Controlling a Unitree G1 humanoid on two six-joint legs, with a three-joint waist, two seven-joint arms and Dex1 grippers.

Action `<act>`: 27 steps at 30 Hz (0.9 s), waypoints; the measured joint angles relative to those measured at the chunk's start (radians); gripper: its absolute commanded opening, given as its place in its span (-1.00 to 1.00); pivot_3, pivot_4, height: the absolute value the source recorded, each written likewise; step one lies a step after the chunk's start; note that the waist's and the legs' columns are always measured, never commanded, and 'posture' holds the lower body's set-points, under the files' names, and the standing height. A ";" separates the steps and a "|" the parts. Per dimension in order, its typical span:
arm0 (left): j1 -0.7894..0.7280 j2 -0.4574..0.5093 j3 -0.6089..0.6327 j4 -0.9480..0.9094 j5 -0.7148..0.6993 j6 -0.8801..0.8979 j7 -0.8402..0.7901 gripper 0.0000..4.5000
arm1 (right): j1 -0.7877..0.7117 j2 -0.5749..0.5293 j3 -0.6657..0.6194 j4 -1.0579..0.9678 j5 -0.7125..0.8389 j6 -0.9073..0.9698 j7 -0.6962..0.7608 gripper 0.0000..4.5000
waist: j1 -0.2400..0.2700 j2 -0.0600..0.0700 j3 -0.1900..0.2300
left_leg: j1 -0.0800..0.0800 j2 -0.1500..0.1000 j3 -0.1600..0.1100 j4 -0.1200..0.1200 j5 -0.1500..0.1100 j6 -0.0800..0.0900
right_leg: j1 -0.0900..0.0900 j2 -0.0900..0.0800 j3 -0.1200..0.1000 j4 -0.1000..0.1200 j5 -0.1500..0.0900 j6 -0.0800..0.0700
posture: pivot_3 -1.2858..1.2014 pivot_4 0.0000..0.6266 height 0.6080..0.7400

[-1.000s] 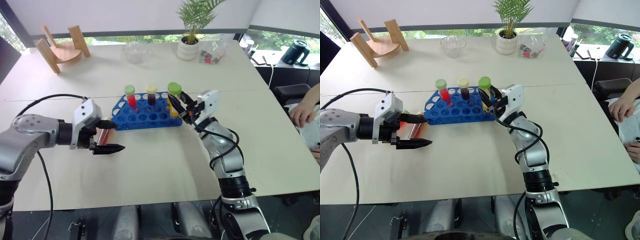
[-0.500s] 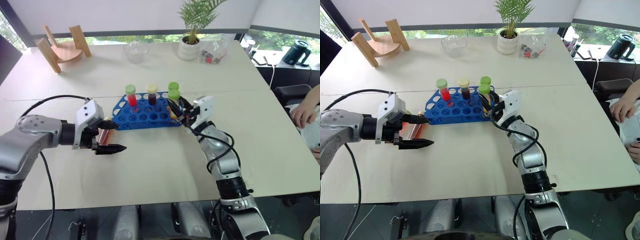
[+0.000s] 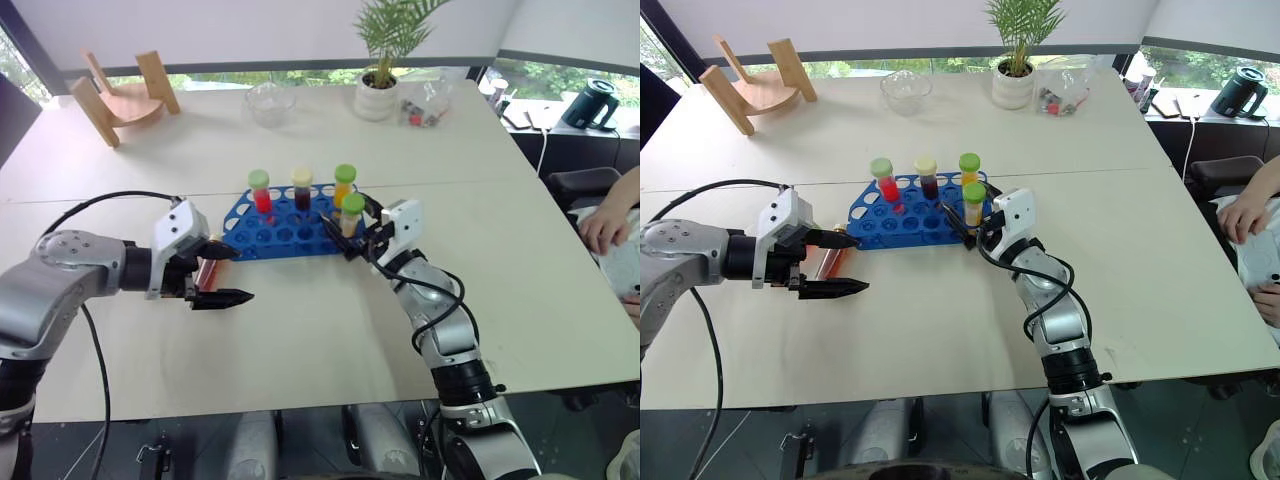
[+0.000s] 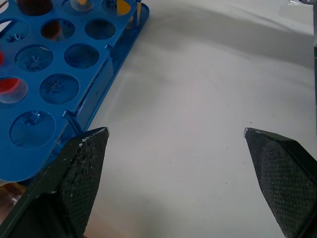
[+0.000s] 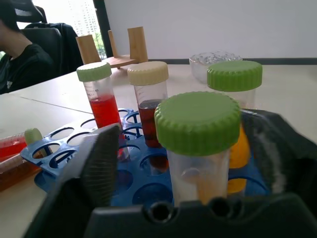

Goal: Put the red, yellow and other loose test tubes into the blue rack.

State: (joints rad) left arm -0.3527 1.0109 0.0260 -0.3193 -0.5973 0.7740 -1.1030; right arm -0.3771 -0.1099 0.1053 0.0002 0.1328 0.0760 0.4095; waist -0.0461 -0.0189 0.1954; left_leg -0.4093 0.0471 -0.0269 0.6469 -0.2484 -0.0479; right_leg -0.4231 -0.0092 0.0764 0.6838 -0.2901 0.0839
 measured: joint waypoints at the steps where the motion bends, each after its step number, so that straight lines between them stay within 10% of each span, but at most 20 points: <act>1: 0.000 -0.002 0.000 0.005 0.003 -0.002 0.009 1.00 | 0.005 -0.012 0.002 -0.023 0.001 0.013 0.007 0.95 | 0.001 0.000 0.000 | 0.000 0.000 0.000 0.000 0.000 0.000 | 0.000 0.000 0.000 0.000 0.000 0.000 | 0.03 -0.52 1.00; 12: -0.311 0.096 -0.083 0.193 0.083 0.334 0.105 1.00 | -0.088 -0.644 -0.078 -0.521 0.598 0.717 0.530 0.95 | 0.000 -0.002 0.000 | 0.004 0.001 -0.004 0.000 -0.003 0.005 | 0.007 0.004 -0.002 -0.001 -0.002 -0.002 | 0.03 -0.52 1.00; 27: -0.528 -0.024 -0.400 0.397 0.112 0.771 0.213 1.00 | -0.078 -0.523 0.090 -0.541 0.569 0.705 0.528 0.95 | 0.002 -0.002 0.000 | 0.000 0.001 -0.004 0.002 -0.003 0.005 | 0.002 0.004 -0.002 0.000 -0.002 -0.002 | 0.03 -0.52 1.00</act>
State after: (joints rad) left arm -0.8807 0.9866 -0.3740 0.0775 -0.4856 1.5446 -0.8900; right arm -0.4553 -0.6326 0.1951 -0.5407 0.7016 0.7814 0.9375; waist -0.0437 -0.0211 0.1957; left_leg -0.4092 0.0481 -0.0308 0.6490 -0.2514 -0.0424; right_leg -0.4213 -0.0055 0.0746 0.6839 -0.2917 0.0823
